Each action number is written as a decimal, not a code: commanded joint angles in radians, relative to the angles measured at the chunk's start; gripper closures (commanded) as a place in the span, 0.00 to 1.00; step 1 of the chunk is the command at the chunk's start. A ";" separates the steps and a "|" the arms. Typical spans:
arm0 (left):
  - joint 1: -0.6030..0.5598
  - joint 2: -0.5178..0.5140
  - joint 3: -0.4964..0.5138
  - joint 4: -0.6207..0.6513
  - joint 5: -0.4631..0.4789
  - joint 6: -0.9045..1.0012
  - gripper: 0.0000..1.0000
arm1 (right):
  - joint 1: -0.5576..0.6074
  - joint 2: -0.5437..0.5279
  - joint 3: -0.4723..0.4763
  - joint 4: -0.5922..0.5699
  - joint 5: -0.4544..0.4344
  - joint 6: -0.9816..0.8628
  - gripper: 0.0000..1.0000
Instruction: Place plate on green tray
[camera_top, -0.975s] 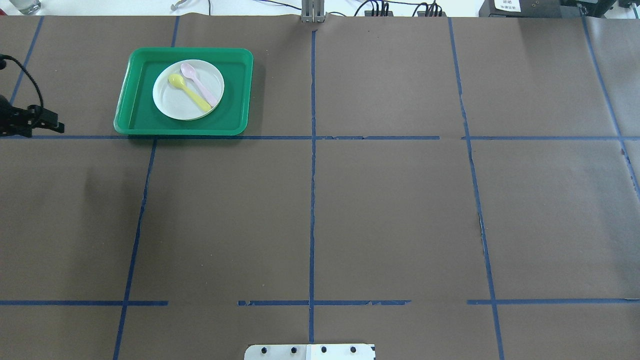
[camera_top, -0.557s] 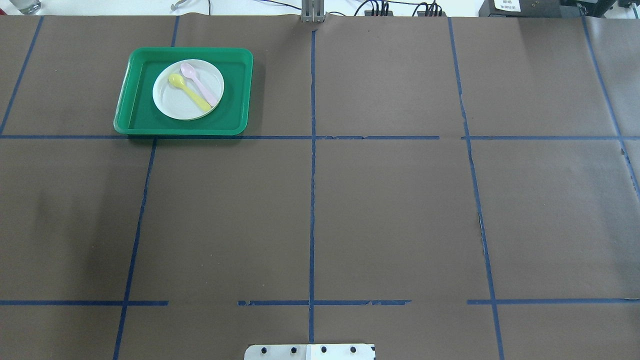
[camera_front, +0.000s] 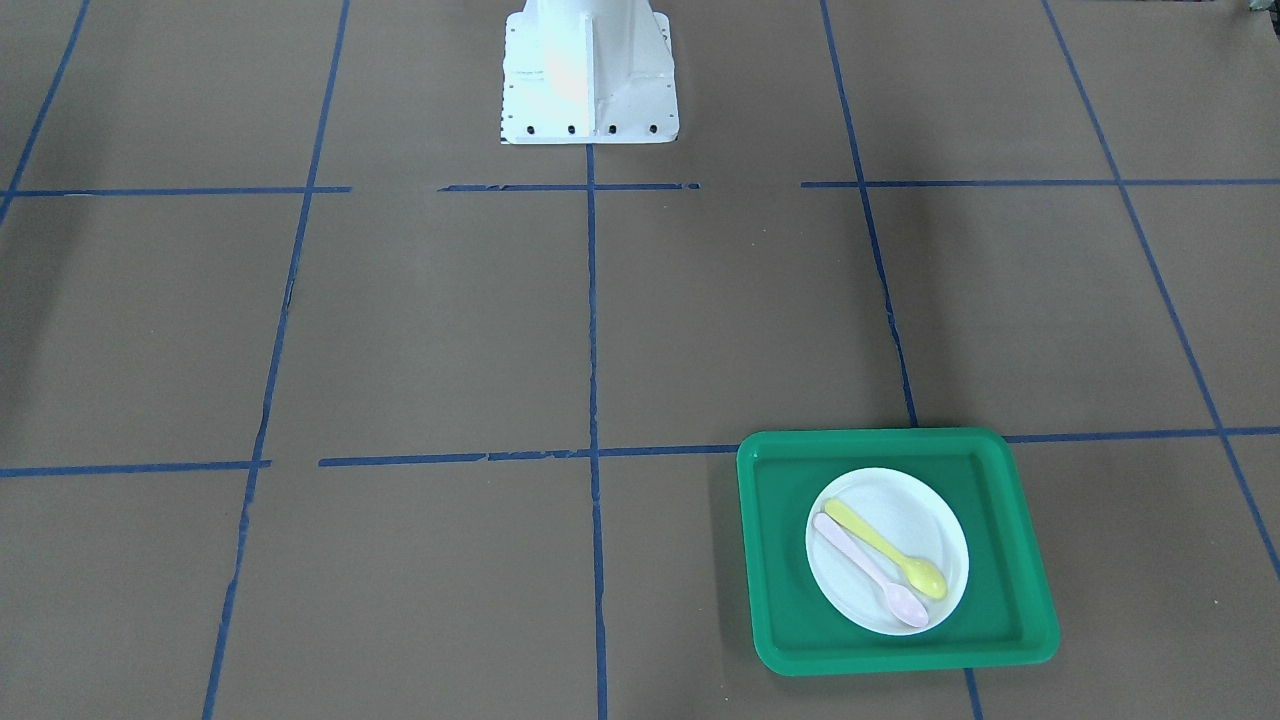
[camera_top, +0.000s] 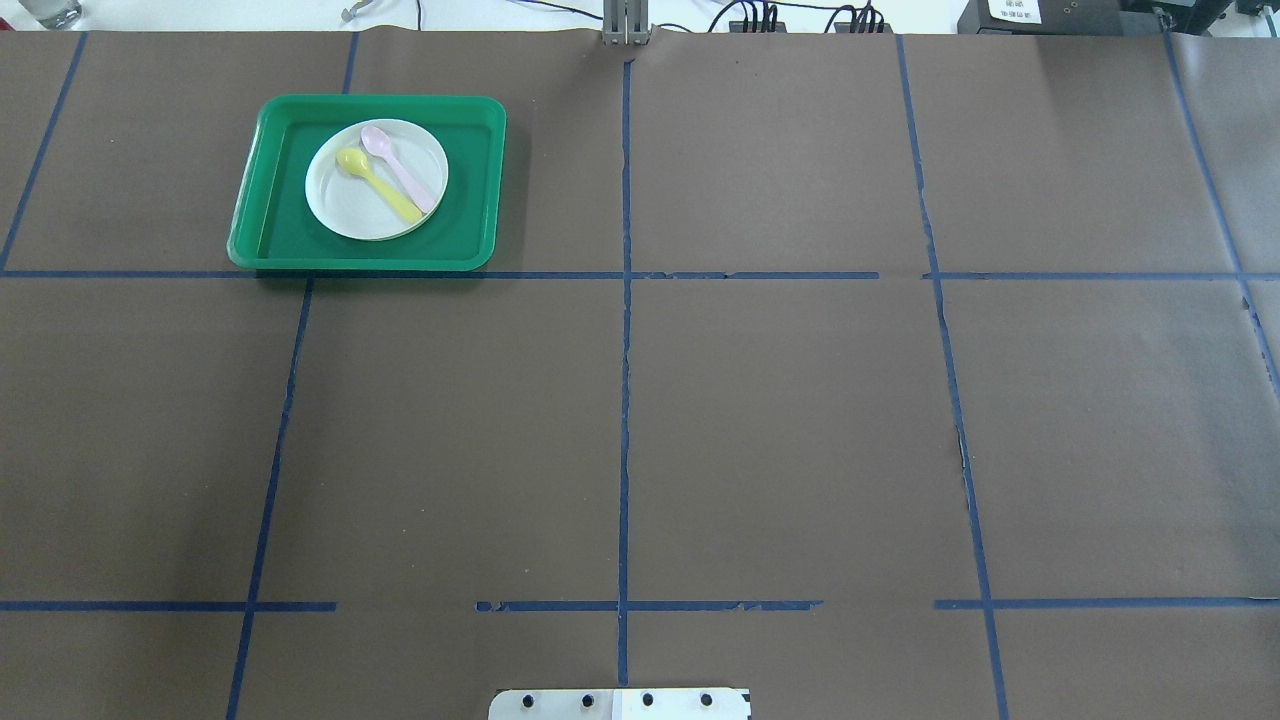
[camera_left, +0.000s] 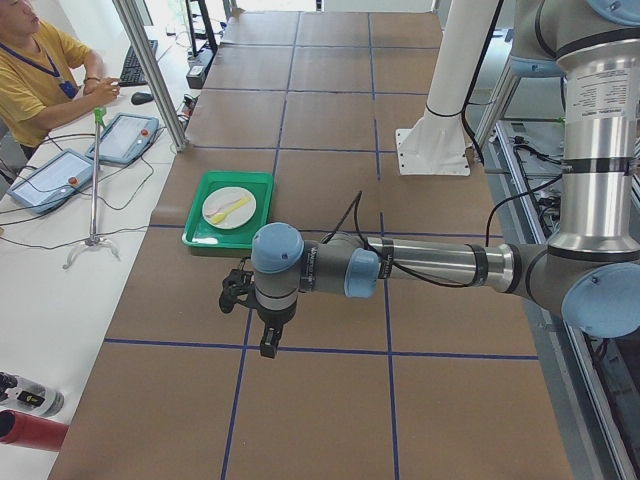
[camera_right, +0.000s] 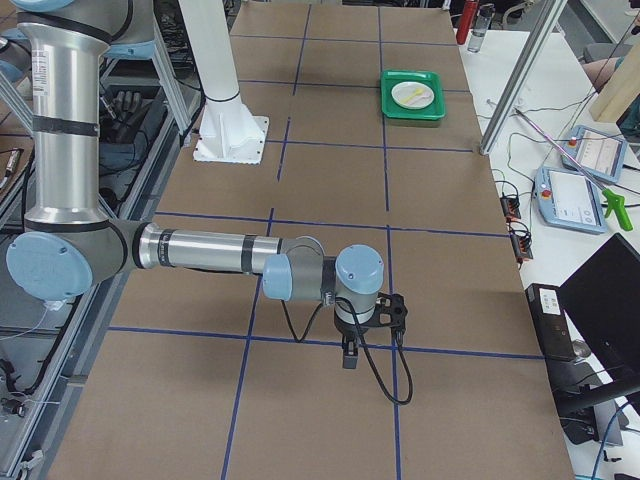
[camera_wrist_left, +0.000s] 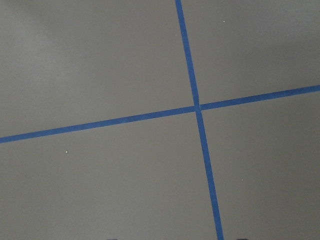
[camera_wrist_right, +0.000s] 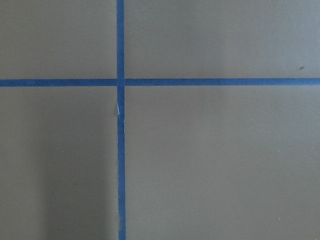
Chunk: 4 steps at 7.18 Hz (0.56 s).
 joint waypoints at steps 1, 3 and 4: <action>-0.017 -0.006 -0.031 0.085 -0.001 0.009 0.00 | 0.000 0.000 0.000 0.000 0.001 0.000 0.00; -0.016 0.000 -0.034 0.077 -0.007 -0.008 0.00 | 0.000 0.000 0.000 0.000 0.001 0.000 0.00; -0.016 -0.003 -0.040 0.076 -0.045 -0.052 0.00 | 0.000 0.000 0.000 0.000 0.001 0.000 0.00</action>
